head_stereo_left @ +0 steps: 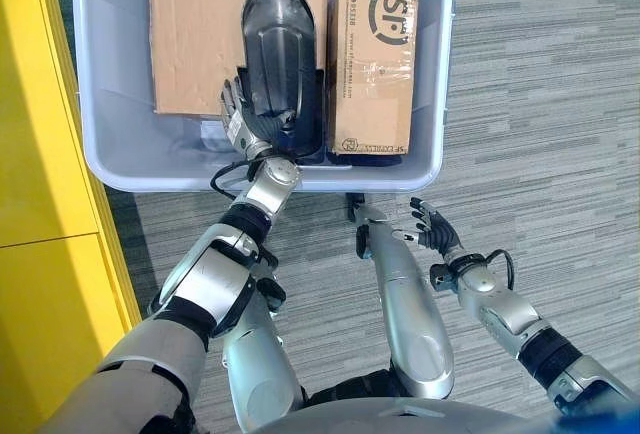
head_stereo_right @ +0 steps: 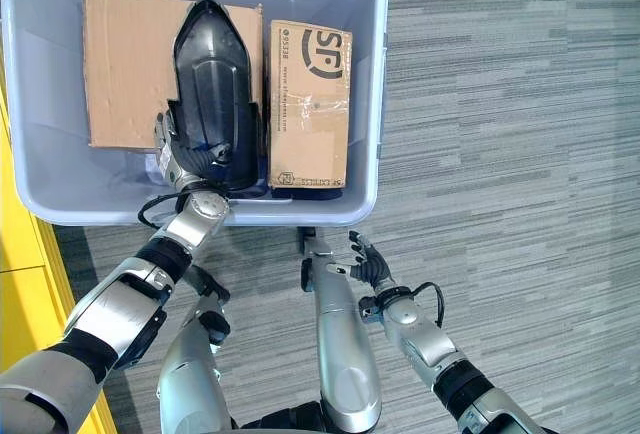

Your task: Move parts from the plastic box to the shelf.

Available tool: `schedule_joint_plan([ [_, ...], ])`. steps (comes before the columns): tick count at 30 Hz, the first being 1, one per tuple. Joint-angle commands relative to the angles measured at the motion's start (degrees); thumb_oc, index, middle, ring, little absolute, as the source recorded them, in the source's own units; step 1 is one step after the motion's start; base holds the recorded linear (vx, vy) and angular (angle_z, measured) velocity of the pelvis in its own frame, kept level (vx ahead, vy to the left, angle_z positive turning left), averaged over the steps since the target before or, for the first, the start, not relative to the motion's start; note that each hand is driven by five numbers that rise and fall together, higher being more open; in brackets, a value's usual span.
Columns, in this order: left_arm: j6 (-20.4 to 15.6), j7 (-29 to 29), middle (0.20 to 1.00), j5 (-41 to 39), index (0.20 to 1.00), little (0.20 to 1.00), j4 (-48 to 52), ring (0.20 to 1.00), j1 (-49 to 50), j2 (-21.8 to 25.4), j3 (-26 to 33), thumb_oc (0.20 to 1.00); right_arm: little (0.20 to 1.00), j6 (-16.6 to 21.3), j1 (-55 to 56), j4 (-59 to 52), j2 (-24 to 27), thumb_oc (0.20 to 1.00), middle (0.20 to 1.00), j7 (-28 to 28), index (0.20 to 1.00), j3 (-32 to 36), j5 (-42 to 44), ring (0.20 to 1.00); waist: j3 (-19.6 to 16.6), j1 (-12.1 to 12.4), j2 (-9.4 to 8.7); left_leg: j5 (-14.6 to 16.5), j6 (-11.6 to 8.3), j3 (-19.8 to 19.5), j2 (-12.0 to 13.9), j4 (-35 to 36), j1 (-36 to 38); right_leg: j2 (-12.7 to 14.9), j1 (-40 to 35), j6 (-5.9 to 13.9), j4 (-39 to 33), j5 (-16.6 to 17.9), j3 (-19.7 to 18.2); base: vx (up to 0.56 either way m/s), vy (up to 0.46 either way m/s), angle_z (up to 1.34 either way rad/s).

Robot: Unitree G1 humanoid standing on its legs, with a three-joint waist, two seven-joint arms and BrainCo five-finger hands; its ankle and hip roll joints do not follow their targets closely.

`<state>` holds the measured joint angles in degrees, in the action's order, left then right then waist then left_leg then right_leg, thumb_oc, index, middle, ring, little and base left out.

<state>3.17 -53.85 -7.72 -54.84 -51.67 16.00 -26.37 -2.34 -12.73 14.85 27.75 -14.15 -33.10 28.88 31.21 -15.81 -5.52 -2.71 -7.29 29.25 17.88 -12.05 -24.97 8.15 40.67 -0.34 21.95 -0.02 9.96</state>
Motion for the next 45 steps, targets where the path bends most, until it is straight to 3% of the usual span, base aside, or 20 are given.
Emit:
schedule_joint_plan([
  [1,0.0,1.0,1.000,-2.3,1.000,1.000,-2.9,1.000,5.6,-2.1,1.1,1.000,1.000,-0.5,-0.6,-2.2,0.8,1.000,1.000,-0.2,1.000,-0.1,-0.7,1.000,-1.4,-0.8,-0.77,2.9,-0.34,-2.6,0.8,-8.1,-7.3,-1.3,-1.2,3.55,1.9,-5.7,0.4,0.00,0.000,0.00],
  [8,0.3,1.3,1.000,-2.9,1.000,1.000,-2.8,1.000,5.3,-2.3,1.3,1.000,1.000,-1.4,-1.1,-2.7,1.0,1.000,1.000,-0.2,1.000,-0.1,-0.4,1.000,-1.4,-1.0,-1.19,3.0,-0.31,-2.5,0.9,-8.5,-8.2,-1.3,-0.4,3.54,2.0,-5.4,0.5,0.00,0.000,0.00],
  [12,3.3,2.6,1.000,-4.8,1.000,1.000,-4.2,1.000,3.9,-1.8,1.8,1.000,1.000,-1.8,-1.9,-2.3,1.0,1.000,1.000,-0.2,1.000,-0.3,0.1,1.000,-1.4,-1.2,-1.54,3.1,-0.37,-2.7,0.8,-8.8,-9.6,-1.3,0.8,3.49,2.0,-5.1,0.4,0.00,0.000,0.00],
  [16,4.1,3.1,1.000,-6.6,1.000,1.000,-5.3,1.000,3.9,-2.0,2.2,1.000,1.000,-2.2,-2.3,-2.4,0.9,1.000,1.000,-0.2,1.000,-0.3,-0.1,1.000,-1.4,-1.3,-1.46,3.1,-0.42,-2.6,0.8,-8.9,-10.5,-1.4,1.7,3.48,2.2,-5.0,0.4,0.00,0.001,-0.01],
  [17,4.2,3.8,0.718,-7.2,0.718,0.718,-5.5,0.718,3.8,-1.9,2.2,0.718,1.000,-2.3,-2.3,-2.4,0.9,1.000,1.000,-0.2,1.000,-0.2,-0.1,1.000,-1.4,-1.4,-1.46,3.0,-0.45,-2.6,0.9,-8.9,-10.6,-1.4,1.7,3.46,2.2,-5.0,0.4,0.00,0.006,-0.04],
  [18,4.1,4.4,0.200,-8.8,0.200,0.200,-5.8,0.200,3.9,-2.1,2.6,0.200,1.000,-2.4,-2.4,-2.4,0.9,1.000,1.000,-0.3,1.000,-0.2,0.1,1.000,-1.4,-1.4,-1.47,3.1,-0.44,-2.5,0.9,-8.9,-10.8,-1.3,1.9,3.47,2.1,-4.9,0.5,0.00,0.000,0.00],
  [22,3.0,2.9,0.200,-14.1,0.200,0.200,-8.0,0.200,3.5,-2.3,5.3,0.200,1.000,-2.5,-2.8,-2.2,0.8,1.000,1.000,-0.9,1.000,-0.2,-0.2,1.000,-1.4,-1.5,-1.62,3.4,-0.50,-2.7,0.9,-9.3,-11.6,-1.4,2.5,3.47,2.3,-4.9,0.4,0.00,0.000,0.00],
  [25,5.6,3.4,0.200,-13.6,0.200,0.200,-8.9,0.200,3.4,-2.2,5.6,0.200,1.000,-1.9,-3.3,-1.6,0.6,1.000,1.000,-1.0,1.000,-0.3,0.1,1.000,-1.4,-1.3,-1.68,3.3,-0.62,-3.0,0.9,-9.7,-12.5,-1.3,3.0,3.45,2.3,-4.7,0.5,0.00,0.000,0.00],
  [33,3.3,-0.2,0.200,-17.0,0.200,0.200,-9.6,0.200,3.6,-2.2,7.6,0.200,1.000,-2.2,-4.2,-2.1,0.4,1.000,1.000,-2.2,1.000,-1.1,1.3,1.000,-1.4,-0.7,-1.98,3.0,-0.80,-3.6,0.8,-9.9,-14.7,-1.2,4.7,3.39,2.7,-4.7,0.7,0.00,0.000,0.00],
  [41,-1.1,-2.7,0.200,-19.9,0.200,0.200,-8.4,0.200,4.1,-2.5,9.5,0.200,1.000,-0.8,-4.0,-2.0,0.1,1.000,1.000,-2.2,1.000,-1.7,1.7,1.000,-1.4,-0.1,-2.72,3.0,-0.92,-4.1,1.0,-9.9,-15.1,-1.1,4.6,3.39,2.8,-4.8,1.0,-0.01,0.004,0.05],
  [45,-6.7,-4.0,0.200,-13.3,0.200,0.200,-4.0,0.200,5.0,-2.2,9.7,0.200,1.000,-0.7,-3.3,-2.7,0.2,1.000,1.000,-2.0,1.000,-1.9,1.2,1.000,-1.4,0.2,-2.63,3.0,-0.64,-4.0,1.0,-8.8,-11.6,-1.1,1.4,3.41,2.3,-5.3,0.9,0.00,0.017,-0.01],
])
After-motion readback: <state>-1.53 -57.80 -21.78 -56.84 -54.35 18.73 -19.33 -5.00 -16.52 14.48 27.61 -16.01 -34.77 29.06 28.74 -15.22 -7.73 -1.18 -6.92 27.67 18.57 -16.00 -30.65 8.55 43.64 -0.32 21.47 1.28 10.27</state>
